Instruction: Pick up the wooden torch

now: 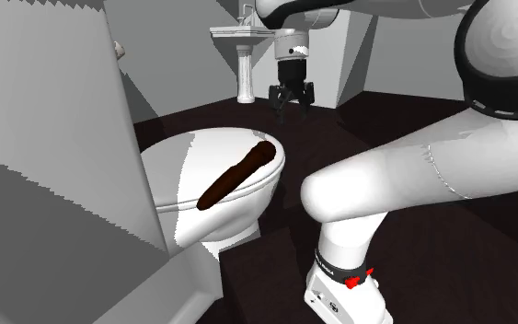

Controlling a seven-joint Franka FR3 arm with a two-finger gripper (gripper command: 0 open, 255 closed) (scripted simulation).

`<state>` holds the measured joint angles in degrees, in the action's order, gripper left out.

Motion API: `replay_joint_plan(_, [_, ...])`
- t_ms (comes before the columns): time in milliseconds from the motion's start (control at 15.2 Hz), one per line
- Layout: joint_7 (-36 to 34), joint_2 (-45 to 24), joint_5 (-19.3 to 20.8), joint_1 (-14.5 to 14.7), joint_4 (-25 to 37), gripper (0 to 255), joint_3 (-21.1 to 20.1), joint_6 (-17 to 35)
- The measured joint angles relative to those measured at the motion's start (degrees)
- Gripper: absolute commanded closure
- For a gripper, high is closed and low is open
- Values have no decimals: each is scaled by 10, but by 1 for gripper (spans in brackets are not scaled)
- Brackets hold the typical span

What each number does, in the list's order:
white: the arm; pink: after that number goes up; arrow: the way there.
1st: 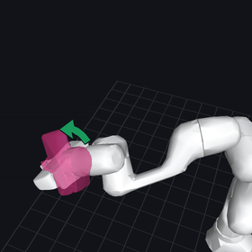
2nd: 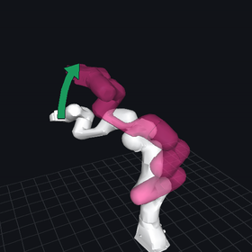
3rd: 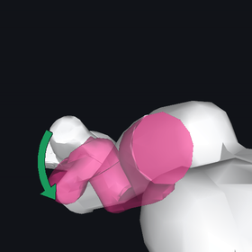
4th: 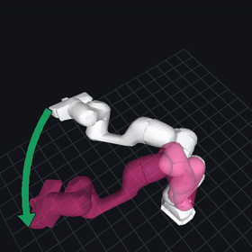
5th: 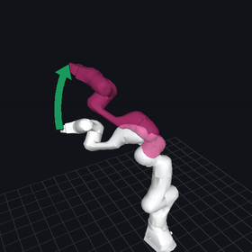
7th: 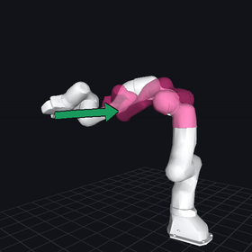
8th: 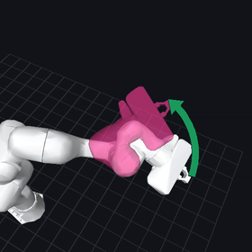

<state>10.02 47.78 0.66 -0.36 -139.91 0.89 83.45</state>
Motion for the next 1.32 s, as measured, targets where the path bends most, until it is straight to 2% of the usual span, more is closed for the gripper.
replay_joint_plan(132, [-19,13,-8,-4,-10,0,-9,2])
replay_joint_plan(396, [-173,102,-65,-37,-66,0,-78,8])
replay_joint_plan(726, [-408,194,-173,-74,-109,0,-210,22])
replay_joint_plan(1056, [-635,234,-274,-123,-101,0,-349,41])
replay_joint_plan(1320, [-676,240,-305,-130,-120,0,-390,67])
